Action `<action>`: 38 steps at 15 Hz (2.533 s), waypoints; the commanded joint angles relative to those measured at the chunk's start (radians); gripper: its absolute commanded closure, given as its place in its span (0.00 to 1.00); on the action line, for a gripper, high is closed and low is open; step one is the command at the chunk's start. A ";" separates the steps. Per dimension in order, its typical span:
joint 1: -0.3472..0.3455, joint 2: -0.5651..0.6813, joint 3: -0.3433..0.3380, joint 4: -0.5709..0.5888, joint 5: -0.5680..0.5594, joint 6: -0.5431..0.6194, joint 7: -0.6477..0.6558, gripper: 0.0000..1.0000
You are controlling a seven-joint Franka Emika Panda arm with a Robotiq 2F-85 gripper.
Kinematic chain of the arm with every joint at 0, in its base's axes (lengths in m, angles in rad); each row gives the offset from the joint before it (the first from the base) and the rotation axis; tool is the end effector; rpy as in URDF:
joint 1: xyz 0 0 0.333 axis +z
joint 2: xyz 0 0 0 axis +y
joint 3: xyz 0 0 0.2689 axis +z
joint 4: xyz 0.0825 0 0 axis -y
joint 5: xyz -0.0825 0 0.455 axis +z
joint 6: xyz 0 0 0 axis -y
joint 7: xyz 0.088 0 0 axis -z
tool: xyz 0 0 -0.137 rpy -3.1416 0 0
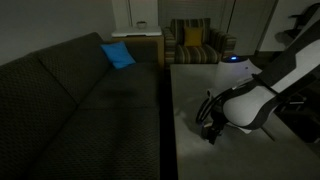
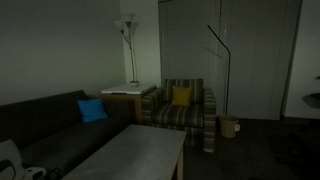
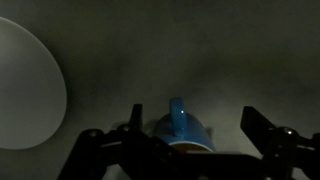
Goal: Put the cup on the white plate
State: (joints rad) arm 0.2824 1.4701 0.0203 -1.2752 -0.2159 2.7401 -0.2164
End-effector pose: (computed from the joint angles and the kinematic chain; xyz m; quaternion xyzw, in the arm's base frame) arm 0.5847 0.1893 -0.2474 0.9389 0.3427 -0.0005 0.0318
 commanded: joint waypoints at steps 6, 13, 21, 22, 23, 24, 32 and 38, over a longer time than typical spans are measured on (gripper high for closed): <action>-0.001 0.001 0.004 0.008 -0.051 -0.030 -0.036 0.00; -0.018 0.001 0.008 0.023 -0.051 -0.043 -0.055 0.53; -0.035 0.001 0.007 0.036 -0.054 -0.062 -0.083 0.70; -0.036 0.001 0.007 0.035 -0.055 -0.062 -0.086 0.85; -0.037 0.001 0.007 0.035 -0.056 -0.062 -0.090 0.85; -0.038 0.001 0.007 0.035 -0.056 -0.063 -0.094 0.92; -0.037 0.001 0.007 0.041 -0.060 -0.079 -0.119 0.97; -0.043 0.001 0.020 0.076 -0.046 -0.183 -0.128 0.97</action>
State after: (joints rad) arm 0.2589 1.4710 0.0198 -1.2307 -0.2496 2.6430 -0.3266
